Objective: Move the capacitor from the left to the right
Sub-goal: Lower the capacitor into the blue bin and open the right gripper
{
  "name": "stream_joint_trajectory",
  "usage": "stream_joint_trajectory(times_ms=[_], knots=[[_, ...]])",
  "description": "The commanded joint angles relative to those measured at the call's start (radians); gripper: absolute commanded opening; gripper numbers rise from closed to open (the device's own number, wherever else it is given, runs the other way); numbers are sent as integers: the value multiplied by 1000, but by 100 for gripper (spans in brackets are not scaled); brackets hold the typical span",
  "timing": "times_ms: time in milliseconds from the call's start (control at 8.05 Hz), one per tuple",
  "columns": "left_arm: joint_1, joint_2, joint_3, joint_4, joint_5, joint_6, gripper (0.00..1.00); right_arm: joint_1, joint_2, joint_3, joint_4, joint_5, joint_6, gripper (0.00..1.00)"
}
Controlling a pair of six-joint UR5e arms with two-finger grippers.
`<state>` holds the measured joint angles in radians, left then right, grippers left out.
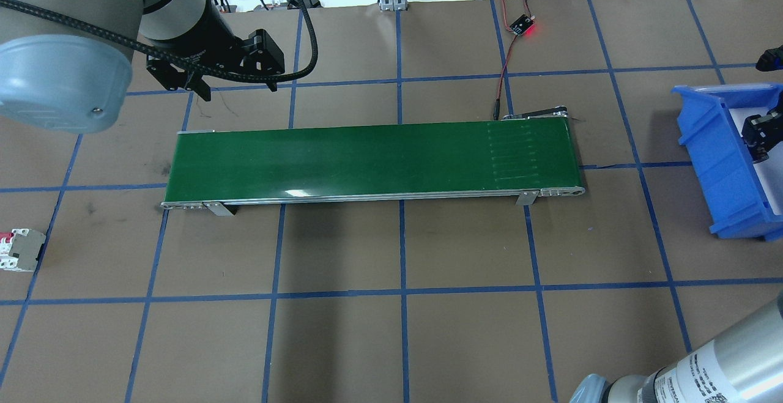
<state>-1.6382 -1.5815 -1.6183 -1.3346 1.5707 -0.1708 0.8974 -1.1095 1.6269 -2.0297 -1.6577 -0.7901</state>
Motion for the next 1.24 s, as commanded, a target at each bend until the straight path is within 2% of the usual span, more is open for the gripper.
stream_joint_trajectory(times_ms=[0, 249, 497, 621, 870, 1118], knots=[[0, 0, 0, 0, -1, -1, 100, -5, -19, -2, 2, 4, -14, 100], [0, 0, 2, 0, -1, 0, 100, -40, -105, -1, 41, -45, -131, 100], [0, 0, 2, 0, -1, 0, 100, -26, -305, -1, 168, -42, -138, 100], [0, 0, 0, 0, -1, 0, 100, 6, -375, -1, 249, -18, -82, 100], [0, 0, 2, 0, -1, 0, 100, 156, -472, -1, 362, 12, 184, 100], [0, 0, 2, 0, -1, 0, 100, 375, -487, -1, 371, 53, 392, 100]])
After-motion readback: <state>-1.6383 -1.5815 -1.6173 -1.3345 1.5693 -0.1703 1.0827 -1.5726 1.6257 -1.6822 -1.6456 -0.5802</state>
